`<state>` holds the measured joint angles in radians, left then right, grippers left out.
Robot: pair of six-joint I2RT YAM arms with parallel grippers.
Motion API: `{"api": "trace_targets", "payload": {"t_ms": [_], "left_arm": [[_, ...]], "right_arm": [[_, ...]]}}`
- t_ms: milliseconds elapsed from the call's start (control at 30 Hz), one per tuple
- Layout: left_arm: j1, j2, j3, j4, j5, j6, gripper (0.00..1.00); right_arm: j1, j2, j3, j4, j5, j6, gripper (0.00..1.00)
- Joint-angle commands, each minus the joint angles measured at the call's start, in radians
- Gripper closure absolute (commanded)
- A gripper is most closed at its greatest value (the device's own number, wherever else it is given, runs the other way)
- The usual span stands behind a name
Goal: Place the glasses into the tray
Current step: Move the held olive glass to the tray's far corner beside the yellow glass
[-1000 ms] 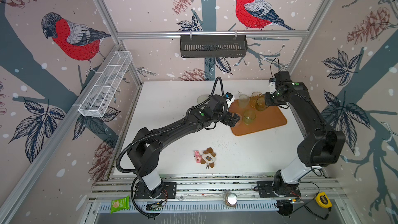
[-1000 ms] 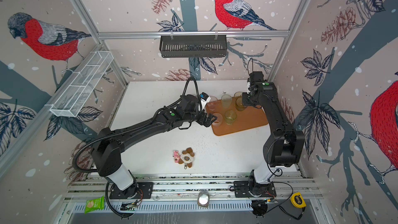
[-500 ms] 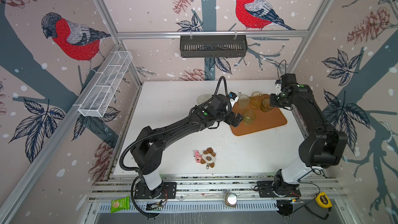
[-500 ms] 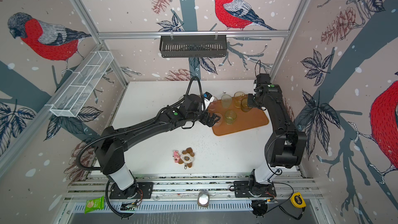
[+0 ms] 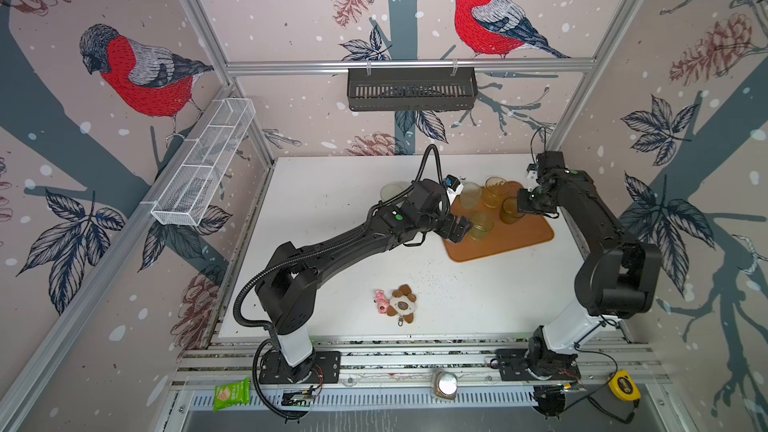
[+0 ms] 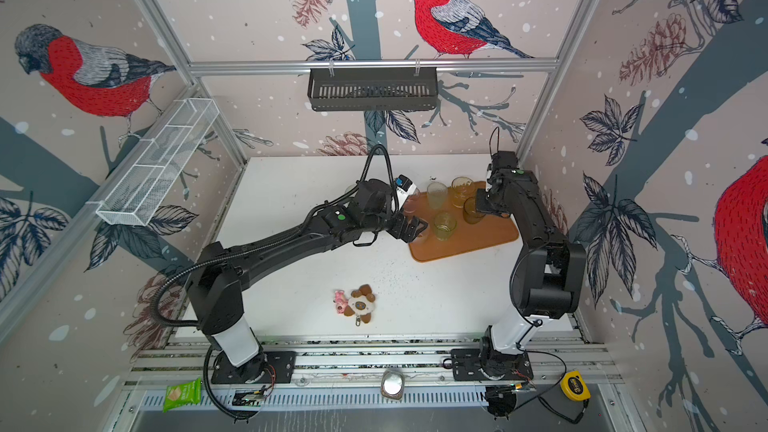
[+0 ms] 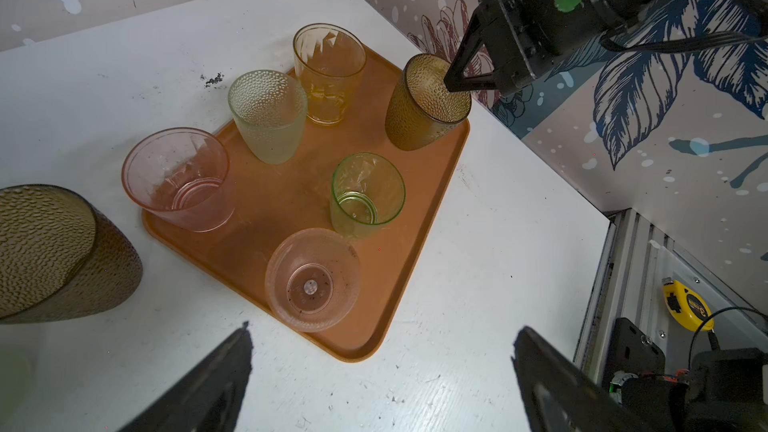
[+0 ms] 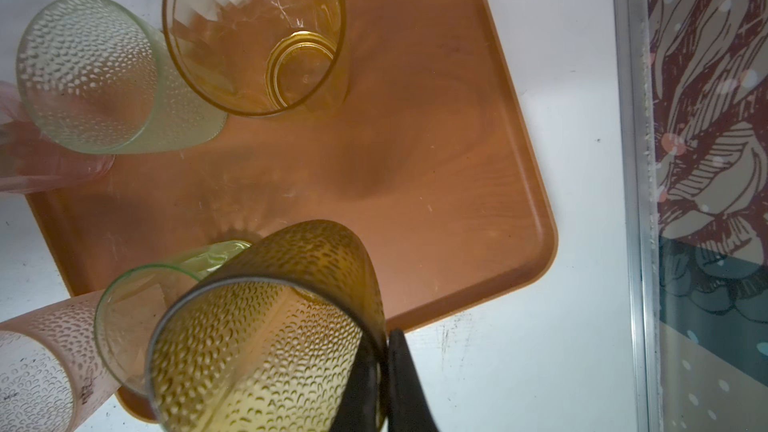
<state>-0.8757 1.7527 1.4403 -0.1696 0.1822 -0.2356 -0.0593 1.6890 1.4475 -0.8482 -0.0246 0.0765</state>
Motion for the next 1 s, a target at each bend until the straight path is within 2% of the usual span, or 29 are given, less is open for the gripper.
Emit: {"api": "trace_targets", "payload": {"t_ms": [0,967], "left_arm": [[-0.003,0.004,0.008,0.019,-0.007,0.021,0.02],[-0.006,0.031,0.027,0.02,-0.008,0.034,0.02]], "right_arm": [[0.0,0.009,-0.005,0.029,-0.006,-0.007,0.98],[0.004,0.079,-0.048,0.083,0.014,-0.015,0.98]]}}
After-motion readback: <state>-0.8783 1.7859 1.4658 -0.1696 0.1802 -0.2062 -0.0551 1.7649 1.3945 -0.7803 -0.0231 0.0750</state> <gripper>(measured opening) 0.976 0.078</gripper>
